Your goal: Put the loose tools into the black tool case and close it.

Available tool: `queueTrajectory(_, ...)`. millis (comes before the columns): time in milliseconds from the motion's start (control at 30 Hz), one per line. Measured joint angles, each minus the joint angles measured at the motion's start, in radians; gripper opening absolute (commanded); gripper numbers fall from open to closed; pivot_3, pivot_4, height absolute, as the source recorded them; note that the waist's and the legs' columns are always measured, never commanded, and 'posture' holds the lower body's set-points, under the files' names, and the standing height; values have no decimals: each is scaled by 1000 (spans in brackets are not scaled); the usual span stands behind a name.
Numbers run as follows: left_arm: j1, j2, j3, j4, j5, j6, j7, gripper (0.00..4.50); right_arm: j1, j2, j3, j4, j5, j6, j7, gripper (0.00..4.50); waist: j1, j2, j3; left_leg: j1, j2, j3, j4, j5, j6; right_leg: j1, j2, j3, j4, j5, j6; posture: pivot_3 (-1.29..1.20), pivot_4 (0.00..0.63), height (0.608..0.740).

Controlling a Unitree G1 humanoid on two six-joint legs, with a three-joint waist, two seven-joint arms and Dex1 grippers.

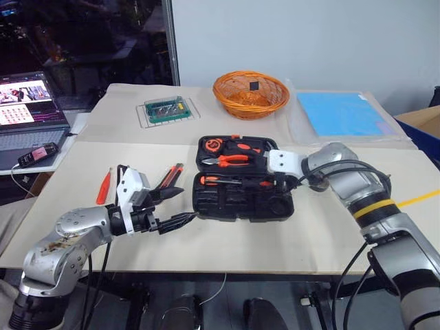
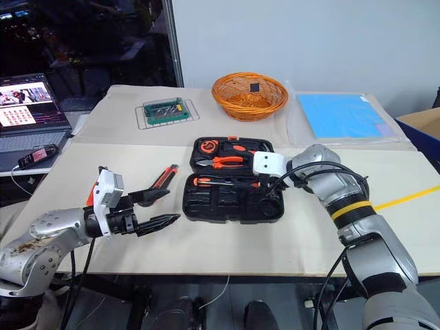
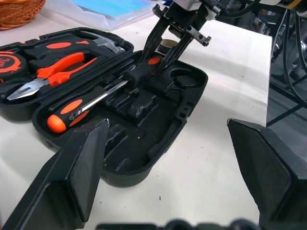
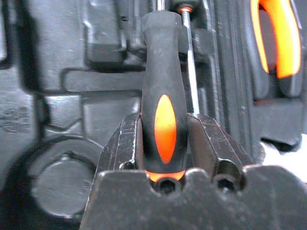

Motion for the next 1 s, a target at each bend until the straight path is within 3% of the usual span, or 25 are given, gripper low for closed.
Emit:
queueTrajectory(800,42,31,20,-22,-4,0,6,4249,-52,31,10,177,-100,-162,26,1037,-4,0,0,10,0,4,-12,2,-4,1,-4,0,-1,-1,-2,0,150,740)
queueTrajectory(1000,46,31,21,-33,-4,0,8,4249,-89,76,21,222,-156,-208,19,1037,-16,0,0,14,0,7,-13,2,-4,3,-13,-11,-1,1,-4,0,150,740)
